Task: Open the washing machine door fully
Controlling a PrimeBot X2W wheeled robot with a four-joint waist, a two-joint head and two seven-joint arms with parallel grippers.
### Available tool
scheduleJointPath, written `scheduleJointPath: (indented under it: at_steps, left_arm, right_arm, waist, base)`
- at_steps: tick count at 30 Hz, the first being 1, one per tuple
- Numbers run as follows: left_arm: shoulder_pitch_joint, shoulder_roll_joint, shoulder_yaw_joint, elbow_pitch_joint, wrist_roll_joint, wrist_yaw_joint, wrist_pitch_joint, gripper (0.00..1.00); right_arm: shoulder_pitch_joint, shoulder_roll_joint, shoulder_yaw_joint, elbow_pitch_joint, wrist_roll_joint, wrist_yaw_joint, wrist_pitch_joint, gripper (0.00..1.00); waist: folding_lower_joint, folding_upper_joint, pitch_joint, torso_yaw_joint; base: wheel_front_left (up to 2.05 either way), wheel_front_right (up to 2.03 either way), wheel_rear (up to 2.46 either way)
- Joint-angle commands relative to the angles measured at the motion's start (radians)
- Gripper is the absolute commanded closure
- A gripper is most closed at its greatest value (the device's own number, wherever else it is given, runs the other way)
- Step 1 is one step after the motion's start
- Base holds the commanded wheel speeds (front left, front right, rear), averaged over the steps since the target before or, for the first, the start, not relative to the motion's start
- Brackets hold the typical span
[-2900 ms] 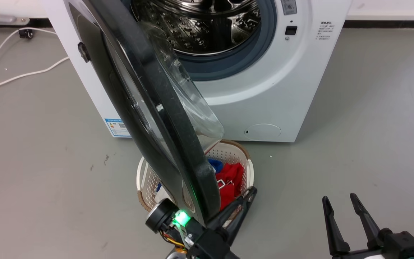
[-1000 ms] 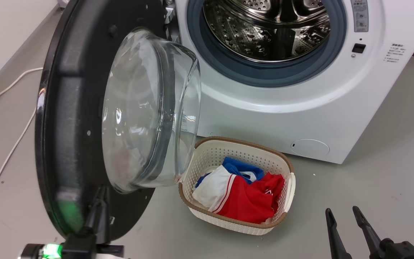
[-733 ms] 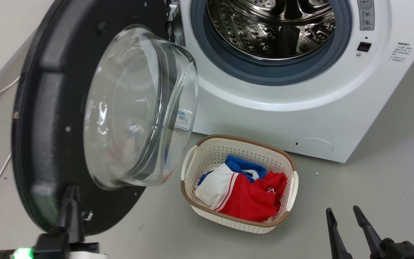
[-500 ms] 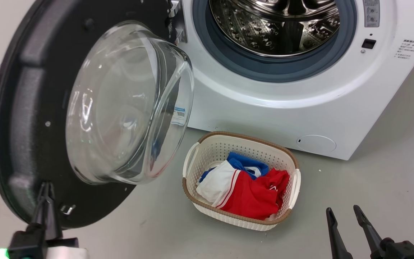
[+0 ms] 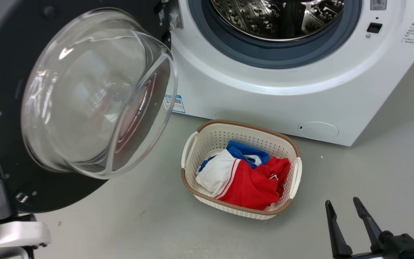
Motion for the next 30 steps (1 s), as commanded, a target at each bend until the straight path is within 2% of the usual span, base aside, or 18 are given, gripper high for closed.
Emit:
scheduleJointPath:
  at_steps: [1, 24, 30]
  left_arm:
    - [-0.02, 0.013, 0.03, 0.015, -0.005, 0.0, -0.001, 1.0]
    - [-0.183, 0.06, 0.193, 0.234, -0.015, -0.089, -0.001, 1.0]
    - [-0.232, 0.082, 0.223, 0.331, -0.013, -0.114, -0.001, 1.0]
  right_arm:
    - [-0.018, 0.001, -0.003, -0.005, -0.009, 0.0, -0.002, 0.0]
    - [-0.061, -0.026, -0.004, -0.008, -0.02, 0.0, -0.002, 0.0]
    - [-0.071, -0.032, -0.002, -0.005, -0.02, 0.0, -0.002, 0.0]
  waist:
    - [-0.0001, 0.0, 0.01, -0.007]
    - [-0.0001, 0.0, 0.092, -0.034]
    - [-0.0001, 0.0, 0.107, -0.044]
  base:
    - [0.0, 0.0, 0.0]
    - [0.0, 0.0, 0.0]
    - [0.0, 0.0, 0.0]
